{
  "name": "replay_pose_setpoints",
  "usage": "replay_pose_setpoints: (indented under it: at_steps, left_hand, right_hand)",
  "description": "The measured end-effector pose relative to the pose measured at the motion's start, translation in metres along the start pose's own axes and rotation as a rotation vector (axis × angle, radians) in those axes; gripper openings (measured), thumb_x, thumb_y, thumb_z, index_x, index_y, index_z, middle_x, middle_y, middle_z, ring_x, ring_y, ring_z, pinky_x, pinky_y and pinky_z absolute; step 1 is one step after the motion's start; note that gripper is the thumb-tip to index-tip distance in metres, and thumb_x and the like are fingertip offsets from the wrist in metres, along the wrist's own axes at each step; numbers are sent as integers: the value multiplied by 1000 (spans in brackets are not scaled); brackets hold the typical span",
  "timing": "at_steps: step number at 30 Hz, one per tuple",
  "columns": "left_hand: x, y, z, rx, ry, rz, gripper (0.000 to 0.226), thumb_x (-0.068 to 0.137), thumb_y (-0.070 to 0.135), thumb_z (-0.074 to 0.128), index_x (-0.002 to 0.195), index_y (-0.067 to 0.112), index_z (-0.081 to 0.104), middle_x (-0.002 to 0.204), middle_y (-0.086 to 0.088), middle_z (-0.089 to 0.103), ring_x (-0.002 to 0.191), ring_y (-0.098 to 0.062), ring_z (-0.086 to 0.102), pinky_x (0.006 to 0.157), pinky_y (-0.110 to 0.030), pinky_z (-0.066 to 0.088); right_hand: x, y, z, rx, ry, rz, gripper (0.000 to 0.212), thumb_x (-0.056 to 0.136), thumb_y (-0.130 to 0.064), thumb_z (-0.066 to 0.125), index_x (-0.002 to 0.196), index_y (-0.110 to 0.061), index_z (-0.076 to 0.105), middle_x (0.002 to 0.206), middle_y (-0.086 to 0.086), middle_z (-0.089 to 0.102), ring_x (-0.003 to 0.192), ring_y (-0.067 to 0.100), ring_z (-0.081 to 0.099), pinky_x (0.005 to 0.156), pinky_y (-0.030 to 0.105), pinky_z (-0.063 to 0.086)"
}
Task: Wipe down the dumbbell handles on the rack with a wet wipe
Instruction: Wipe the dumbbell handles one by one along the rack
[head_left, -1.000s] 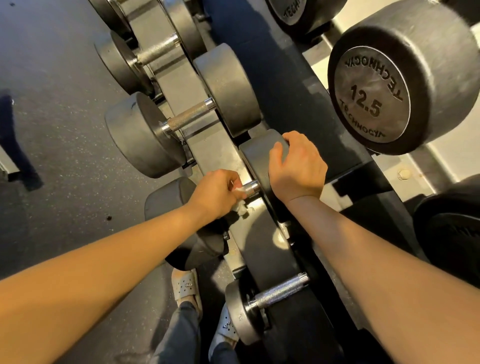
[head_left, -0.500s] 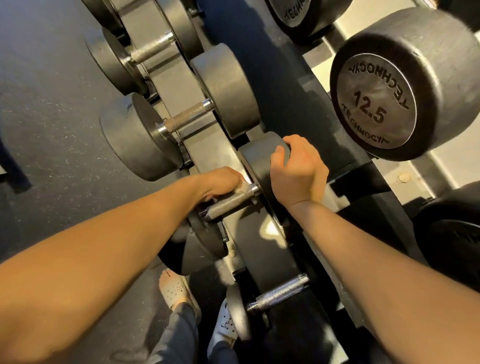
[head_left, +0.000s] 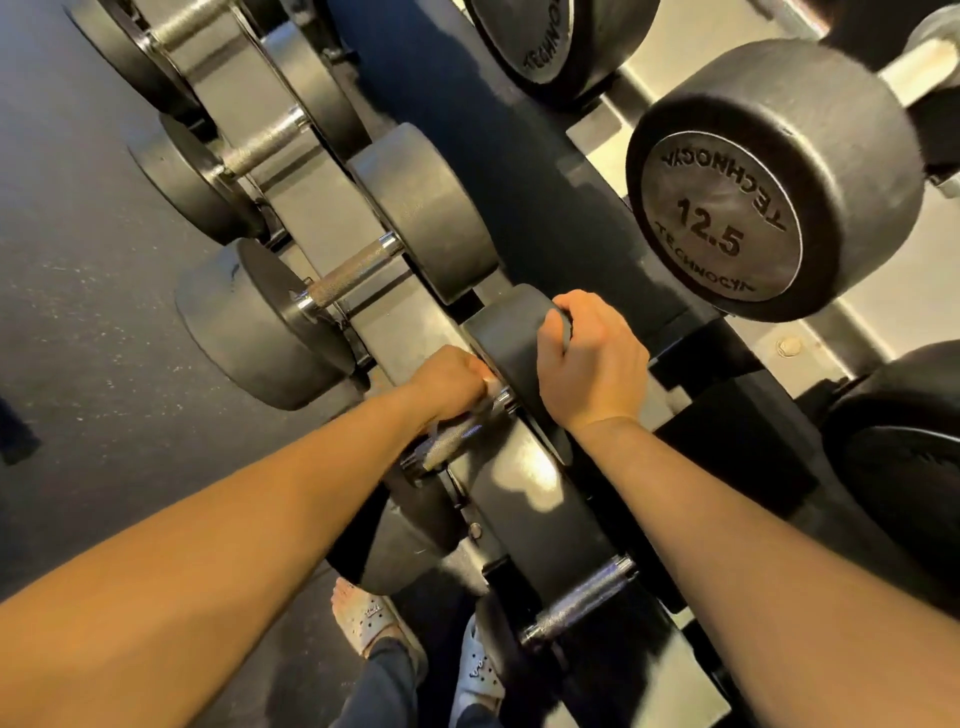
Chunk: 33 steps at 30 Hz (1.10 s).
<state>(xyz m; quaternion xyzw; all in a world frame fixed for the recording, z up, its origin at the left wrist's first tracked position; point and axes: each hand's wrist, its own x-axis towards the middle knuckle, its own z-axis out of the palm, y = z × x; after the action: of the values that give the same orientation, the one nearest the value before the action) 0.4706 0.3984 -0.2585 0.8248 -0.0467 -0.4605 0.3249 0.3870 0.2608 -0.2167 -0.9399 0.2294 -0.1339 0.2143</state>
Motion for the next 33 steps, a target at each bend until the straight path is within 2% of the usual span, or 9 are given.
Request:
replay_pose_setpoints:
  at_steps: [6, 10, 12, 15, 19, 23, 26, 29, 33]
  left_hand:
    - [-31, -30, -14, 690, -36, 65, 21, 90, 12, 66, 110, 6, 72, 104, -8, 71, 90, -23, 64, 77, -31, 51]
    - [-63, -17, -10, 1213, -27, 167, 43, 88, 33, 75, 124, 13, 61, 116, -8, 67, 104, -26, 66, 79, -35, 48]
    - [-68, -12, -11, 1073, 44, 170, 37, 88, 34, 75, 115, 11, 65, 103, -8, 68, 93, -25, 66, 73, -33, 49]
    - [-71, -16, -8, 454, 100, 109, 13, 85, 14, 75, 98, 13, 73, 90, -5, 69, 81, -20, 63, 62, -25, 49]
    - [-82, -19, 5, -83, -47, 74, 11, 90, -1, 71, 100, 1, 75, 99, -24, 74, 81, -23, 65, 81, -37, 60]
    - [-95, -22, 1, 11, -110, 182, 34, 94, -10, 50, 105, 7, 78, 103, -12, 76, 91, -18, 68, 83, -33, 58]
    - [-99, -37, -12, 351, 183, 331, 29, 95, 5, 52, 108, 17, 76, 100, -1, 75, 85, -18, 66, 79, -32, 54]
    - [-92, -69, -28, 467, 512, 409, 25, 96, 18, 56, 113, 15, 74, 107, -5, 71, 91, -24, 64, 86, -42, 55]
    - [-89, -88, -23, 259, 503, 306, 26, 104, 20, 49, 97, 8, 72, 89, -9, 64, 75, -20, 54, 71, -39, 48]
  right_hand:
    - [-7, -2, 1, 128, 64, 133, 29, 102, -34, 39, 83, -21, 57, 75, -7, 54, 70, 13, 53, 63, 38, 50]
    - [-36, -11, 3, 232, 261, 178, 25, 103, -23, 51, 115, -9, 68, 101, 6, 69, 95, 19, 64, 81, 17, 46]
    - [-65, -16, -3, 264, 330, 238, 33, 100, -17, 55, 130, -4, 59, 120, 11, 63, 111, 19, 60, 95, 22, 46]
    - [-128, -38, -15, 412, 353, 363, 16, 98, -18, 58, 114, -15, 60, 108, 0, 59, 97, 7, 58, 83, 18, 47]
    - [-156, -58, 1, 825, 22, 743, 14, 99, -37, 63, 96, -24, 68, 85, -2, 71, 75, 10, 68, 65, 30, 57]
    - [-144, -53, 22, 1164, -86, 1204, 17, 101, -21, 63, 114, -16, 72, 103, 9, 74, 82, 16, 73, 60, 23, 57]
    - [-124, -44, 43, 1427, 36, 1509, 26, 103, -15, 57, 125, -5, 66, 116, 16, 70, 88, 21, 72, 61, 24, 57]
    - [-99, -47, 58, 1501, 130, 1434, 32, 103, -21, 56, 129, -2, 61, 120, 17, 67, 109, 25, 69, 72, 23, 55]
    - [-103, -59, 68, 1193, 115, 1218, 15, 96, -12, 61, 83, -14, 64, 74, 0, 61, 75, 19, 56, 66, 31, 45]
